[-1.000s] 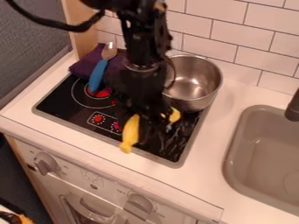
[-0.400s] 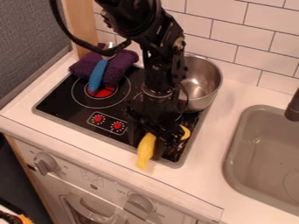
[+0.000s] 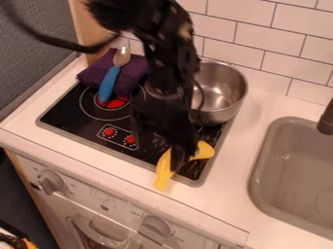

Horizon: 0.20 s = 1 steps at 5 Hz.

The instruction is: MOVE THE BANANA INTO THE RIGHT LOWER CORNER

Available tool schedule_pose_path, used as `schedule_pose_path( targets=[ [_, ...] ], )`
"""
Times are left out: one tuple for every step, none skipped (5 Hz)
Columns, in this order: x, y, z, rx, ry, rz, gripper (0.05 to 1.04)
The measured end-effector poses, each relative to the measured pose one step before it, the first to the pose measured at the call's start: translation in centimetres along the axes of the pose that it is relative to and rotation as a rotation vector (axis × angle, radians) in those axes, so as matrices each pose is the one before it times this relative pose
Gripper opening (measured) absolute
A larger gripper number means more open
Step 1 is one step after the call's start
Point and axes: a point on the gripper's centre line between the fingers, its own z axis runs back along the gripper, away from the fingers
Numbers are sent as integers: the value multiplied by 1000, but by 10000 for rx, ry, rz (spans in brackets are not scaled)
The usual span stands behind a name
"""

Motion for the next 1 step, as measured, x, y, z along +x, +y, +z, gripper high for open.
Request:
schedule_pose_path(
  targets=[
    [-932,506,2541,-304,-845,502,1009]
  ],
)
